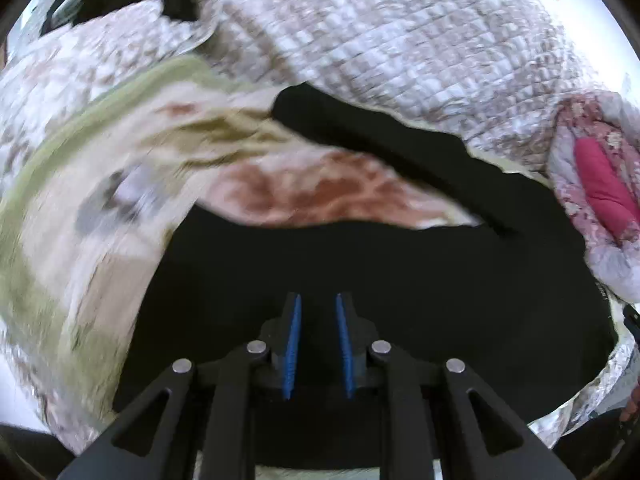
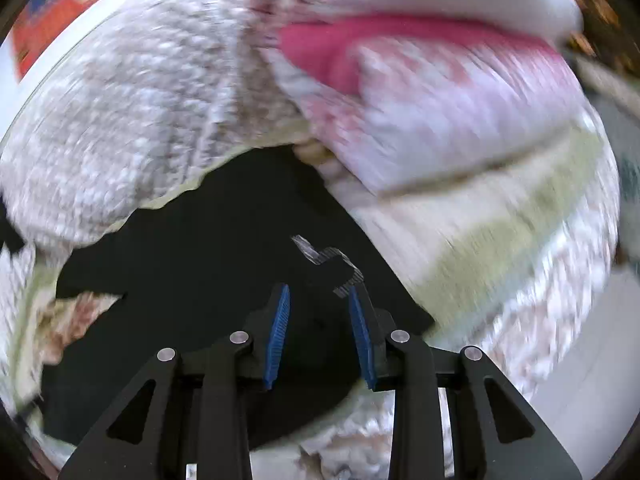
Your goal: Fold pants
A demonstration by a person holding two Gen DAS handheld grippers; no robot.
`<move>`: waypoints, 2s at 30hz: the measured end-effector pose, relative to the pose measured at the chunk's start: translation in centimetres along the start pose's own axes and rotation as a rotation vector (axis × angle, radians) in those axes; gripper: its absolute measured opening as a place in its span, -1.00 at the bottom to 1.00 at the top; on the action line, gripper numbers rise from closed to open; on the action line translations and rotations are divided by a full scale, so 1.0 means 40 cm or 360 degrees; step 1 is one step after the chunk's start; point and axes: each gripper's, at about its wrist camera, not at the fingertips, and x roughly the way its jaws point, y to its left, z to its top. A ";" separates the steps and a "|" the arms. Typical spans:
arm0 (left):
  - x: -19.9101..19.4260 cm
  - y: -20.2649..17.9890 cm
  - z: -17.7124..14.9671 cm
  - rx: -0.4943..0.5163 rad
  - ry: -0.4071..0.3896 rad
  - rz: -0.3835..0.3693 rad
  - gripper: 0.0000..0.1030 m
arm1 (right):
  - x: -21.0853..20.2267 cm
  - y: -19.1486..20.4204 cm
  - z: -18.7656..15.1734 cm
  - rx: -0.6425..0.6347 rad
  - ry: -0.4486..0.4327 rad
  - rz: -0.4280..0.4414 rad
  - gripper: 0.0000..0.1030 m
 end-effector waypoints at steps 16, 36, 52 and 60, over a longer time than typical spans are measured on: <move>0.106 -0.121 0.059 0.0254 0.0030 -0.0080 -0.27 | 0.173 0.218 0.001 -0.0355 0.0171 0.0254 0.04; 0.114 -0.138 0.032 0.0346 0.0022 -0.0002 -0.10 | 0.183 0.325 -0.070 -0.0605 0.0274 0.0286 0.04; 0.095 -0.160 0.045 0.0400 -0.0042 0.0026 -0.02 | 0.162 0.318 -0.055 -0.0573 0.0225 0.0266 0.04; 0.074 -0.174 0.071 0.0411 -0.0045 0.0000 -0.02 | 0.140 0.334 -0.023 -0.0604 0.0248 0.0364 0.04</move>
